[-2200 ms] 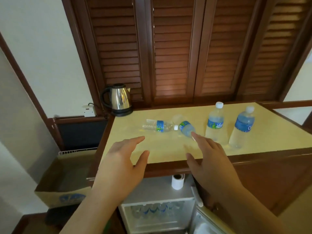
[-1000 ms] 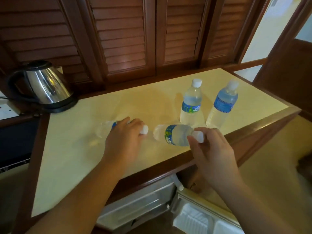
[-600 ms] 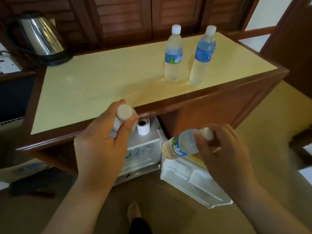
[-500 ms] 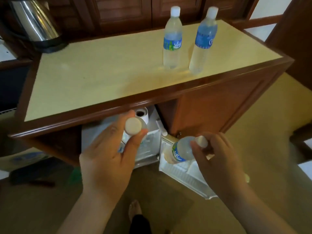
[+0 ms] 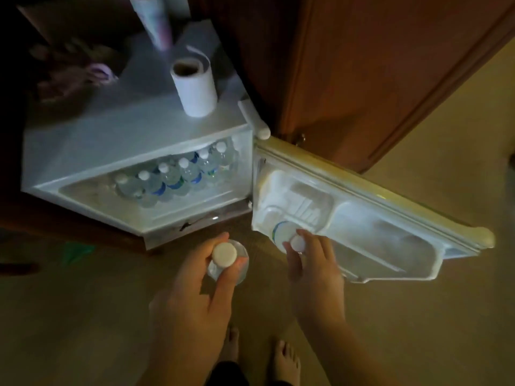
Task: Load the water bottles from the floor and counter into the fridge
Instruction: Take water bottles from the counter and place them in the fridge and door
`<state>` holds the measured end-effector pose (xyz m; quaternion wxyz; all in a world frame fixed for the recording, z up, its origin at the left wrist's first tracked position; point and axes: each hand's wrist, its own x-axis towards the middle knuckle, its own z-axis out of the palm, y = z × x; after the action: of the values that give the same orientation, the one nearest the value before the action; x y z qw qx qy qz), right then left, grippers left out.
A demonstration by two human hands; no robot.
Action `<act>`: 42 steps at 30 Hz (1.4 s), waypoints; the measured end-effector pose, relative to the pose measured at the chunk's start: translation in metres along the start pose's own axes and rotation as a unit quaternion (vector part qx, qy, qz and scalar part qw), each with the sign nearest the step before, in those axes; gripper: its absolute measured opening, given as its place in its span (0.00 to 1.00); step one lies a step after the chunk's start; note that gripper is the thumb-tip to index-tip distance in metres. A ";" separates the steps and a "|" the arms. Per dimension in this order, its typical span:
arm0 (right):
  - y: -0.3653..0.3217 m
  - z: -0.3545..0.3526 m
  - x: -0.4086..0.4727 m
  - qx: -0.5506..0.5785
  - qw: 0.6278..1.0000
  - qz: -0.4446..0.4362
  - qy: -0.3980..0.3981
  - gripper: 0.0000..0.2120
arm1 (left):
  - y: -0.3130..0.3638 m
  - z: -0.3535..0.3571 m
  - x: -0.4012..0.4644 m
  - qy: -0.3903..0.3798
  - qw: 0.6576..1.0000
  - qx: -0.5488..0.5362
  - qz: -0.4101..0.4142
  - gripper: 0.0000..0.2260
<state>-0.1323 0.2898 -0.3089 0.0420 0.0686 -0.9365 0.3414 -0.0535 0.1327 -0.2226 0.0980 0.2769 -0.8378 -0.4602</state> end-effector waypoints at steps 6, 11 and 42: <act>0.065 0.083 -0.011 -0.048 0.997 -0.011 0.064 0.14 | -0.087 0.062 0.014 -0.041 0.997 -0.060 -0.005 0.14; 0.108 0.110 -0.001 -0.076 0.991 -0.044 0.099 0.12 | -0.119 0.097 0.032 -0.047 0.996 -0.059 0.053 0.16; 0.229 0.087 0.015 0.073 0.903 0.367 0.210 0.20 | -0.493 0.279 -0.021 -0.358 0.880 0.300 -0.083 0.25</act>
<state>-0.1861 0.4058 -0.5190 0.1045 -0.3503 -0.8372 0.4068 0.0314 0.1354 -0.7829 -0.3352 0.1782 -0.8877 -0.2606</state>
